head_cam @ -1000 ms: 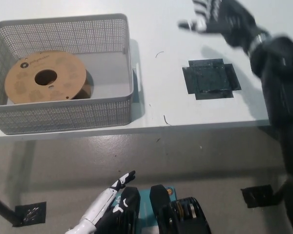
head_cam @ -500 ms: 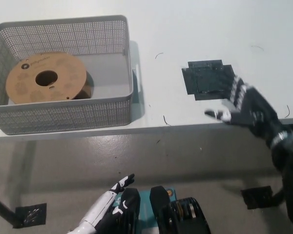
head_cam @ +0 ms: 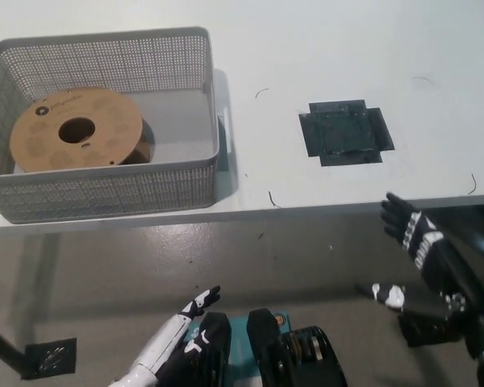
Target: Use the right hand to pick up a 3d printing filament and place it into a container on the left side
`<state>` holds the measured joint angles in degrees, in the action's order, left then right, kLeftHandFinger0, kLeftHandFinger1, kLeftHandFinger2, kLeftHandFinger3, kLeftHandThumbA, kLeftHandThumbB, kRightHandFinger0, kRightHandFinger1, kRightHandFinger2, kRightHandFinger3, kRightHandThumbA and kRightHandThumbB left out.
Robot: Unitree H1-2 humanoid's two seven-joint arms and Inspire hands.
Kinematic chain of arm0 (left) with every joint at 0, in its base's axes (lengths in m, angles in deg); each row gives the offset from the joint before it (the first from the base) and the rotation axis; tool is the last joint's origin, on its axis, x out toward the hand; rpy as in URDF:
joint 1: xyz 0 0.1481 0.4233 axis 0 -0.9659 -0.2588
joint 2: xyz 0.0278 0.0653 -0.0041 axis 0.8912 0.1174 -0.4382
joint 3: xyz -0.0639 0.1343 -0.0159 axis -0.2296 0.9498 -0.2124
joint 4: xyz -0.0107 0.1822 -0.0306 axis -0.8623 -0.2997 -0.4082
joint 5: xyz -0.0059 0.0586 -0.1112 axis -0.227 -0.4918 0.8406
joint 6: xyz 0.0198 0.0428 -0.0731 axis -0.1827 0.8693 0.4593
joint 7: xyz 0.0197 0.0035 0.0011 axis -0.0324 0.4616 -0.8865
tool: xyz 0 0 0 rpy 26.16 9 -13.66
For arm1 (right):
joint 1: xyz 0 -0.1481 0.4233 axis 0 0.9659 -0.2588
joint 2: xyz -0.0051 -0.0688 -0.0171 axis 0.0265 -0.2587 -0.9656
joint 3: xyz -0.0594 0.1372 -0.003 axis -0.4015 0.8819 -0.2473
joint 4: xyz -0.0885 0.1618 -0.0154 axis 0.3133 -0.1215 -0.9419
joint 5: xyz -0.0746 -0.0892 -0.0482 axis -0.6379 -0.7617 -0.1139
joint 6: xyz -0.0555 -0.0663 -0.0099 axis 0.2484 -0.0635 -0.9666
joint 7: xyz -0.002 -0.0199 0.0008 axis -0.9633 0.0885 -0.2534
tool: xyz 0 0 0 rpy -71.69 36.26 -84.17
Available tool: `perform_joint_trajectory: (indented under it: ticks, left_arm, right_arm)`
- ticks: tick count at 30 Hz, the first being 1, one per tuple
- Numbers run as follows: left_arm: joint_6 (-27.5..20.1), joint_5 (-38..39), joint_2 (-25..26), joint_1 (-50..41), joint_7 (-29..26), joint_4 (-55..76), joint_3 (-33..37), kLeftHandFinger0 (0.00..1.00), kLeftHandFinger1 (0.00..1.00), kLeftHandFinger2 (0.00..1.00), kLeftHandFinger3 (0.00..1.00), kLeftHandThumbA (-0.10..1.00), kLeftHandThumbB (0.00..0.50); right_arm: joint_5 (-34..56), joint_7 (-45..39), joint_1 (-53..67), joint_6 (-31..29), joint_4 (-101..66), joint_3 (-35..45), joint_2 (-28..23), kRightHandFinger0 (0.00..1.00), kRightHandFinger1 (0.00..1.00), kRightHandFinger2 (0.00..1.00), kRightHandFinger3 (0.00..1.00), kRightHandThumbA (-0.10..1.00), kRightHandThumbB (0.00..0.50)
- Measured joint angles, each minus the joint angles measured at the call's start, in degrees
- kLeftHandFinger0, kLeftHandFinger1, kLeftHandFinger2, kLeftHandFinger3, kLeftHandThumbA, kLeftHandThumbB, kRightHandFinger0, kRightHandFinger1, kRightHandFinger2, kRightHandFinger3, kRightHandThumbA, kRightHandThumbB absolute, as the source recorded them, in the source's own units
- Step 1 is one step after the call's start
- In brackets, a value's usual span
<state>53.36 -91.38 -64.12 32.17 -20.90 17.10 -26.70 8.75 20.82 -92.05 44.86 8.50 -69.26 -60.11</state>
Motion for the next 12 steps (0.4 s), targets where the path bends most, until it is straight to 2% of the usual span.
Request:
perform_joint_trajectory:
  ticks: [2, 3, 4, 12]
  left_arm:
    - [-0.03, 0.00, -0.03, 0.00, -0.22, -0.05, -0.04, 1.00, 1.00, 1.00, 1.00, 1.00, 0.277]
    - [-0.06, 0.00, -0.06, 0.00, -0.35, -0.07, -0.06, 1.00, 1.00, 1.00, 1.00, 1.00, 0.279]
    - [-0.09, 0.00, -0.07, 0.00, -0.40, -0.08, -0.08, 1.00, 1.00, 1.00, 1.00, 1.00, 0.279]
    - [-0.48, 0.01, -0.16, 0.23, -0.46, -0.12, -0.60, 1.00, 1.00, 1.00, 1.00, 1.00, 0.260]
  right_arm:
    - [-1.29, 0.35, 0.88, -1.91, 1.02, -0.80, -0.02, 1.00, 1.00, 1.00, 1.00, 1.00, 0.234]
    - [-1.90, 0.57, 1.02, -2.71, 1.84, -1.23, -0.04, 1.00, 1.00, 1.00, 1.00, 1.00, 0.184]
    - [-2.53, 0.78, 1.06, -3.58, 2.85, -1.56, -0.04, 1.00, 1.00, 1.00, 1.00, 1.00, 0.171]
    - [-7.71, 3.18, -0.04, -10.25, 15.60, -5.39, 0.10, 1.00, 1.00, 1.00, 1.00, 1.00, 0.161]
